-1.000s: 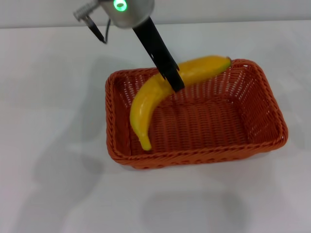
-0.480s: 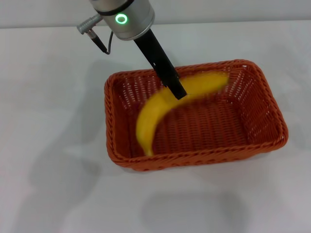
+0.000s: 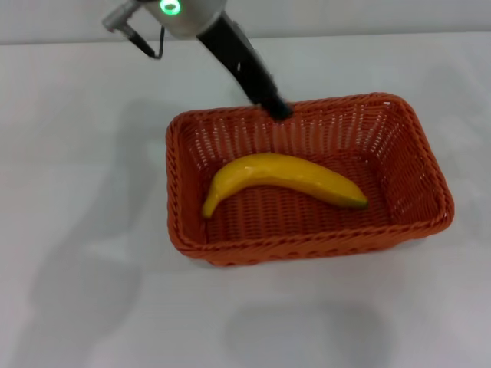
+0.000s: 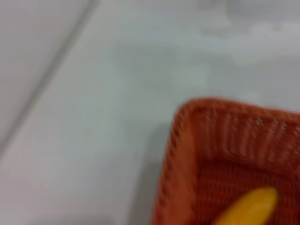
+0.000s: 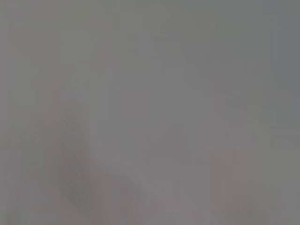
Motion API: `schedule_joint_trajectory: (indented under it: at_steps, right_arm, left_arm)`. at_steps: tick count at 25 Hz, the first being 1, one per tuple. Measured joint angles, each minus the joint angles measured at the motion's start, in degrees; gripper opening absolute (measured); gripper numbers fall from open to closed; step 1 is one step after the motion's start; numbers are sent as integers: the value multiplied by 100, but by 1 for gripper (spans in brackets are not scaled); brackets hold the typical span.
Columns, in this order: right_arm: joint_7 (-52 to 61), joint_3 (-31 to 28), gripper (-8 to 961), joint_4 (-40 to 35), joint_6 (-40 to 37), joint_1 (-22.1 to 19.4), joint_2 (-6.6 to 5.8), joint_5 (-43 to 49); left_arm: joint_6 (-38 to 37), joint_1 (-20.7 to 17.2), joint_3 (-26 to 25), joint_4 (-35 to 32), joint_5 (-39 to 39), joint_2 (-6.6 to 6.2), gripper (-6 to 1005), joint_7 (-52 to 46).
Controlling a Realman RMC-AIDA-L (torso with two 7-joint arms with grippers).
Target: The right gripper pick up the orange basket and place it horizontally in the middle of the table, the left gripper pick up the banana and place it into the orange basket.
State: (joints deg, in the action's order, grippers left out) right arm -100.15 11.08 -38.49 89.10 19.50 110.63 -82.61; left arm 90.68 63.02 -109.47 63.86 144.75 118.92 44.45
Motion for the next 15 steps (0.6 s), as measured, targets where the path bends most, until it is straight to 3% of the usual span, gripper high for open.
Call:
schedule_joint_trajectory:
  at_steps: [3, 7, 11, 15]
  right_arm:
    - [-221, -1, 854, 0, 45, -118, 9, -228]
    - [-381, 1, 853, 1, 62, -211, 74, -445]
    - [-401, 0, 853, 0, 125, -276, 102, -496]
    - [-560, 1, 853, 0, 246, -317, 216, -570]
  left_arm:
    - [-205, -609, -57, 771, -251, -1, 631, 63]
    - [-710, -1830, -602, 1739, -1225, -2, 633, 582]
    - [-1005, -2836, -1394, 1921, -2528, -9, 633, 1322]
    - [-1065, -3794, -1938, 1876, -3741, 12, 633, 2308]
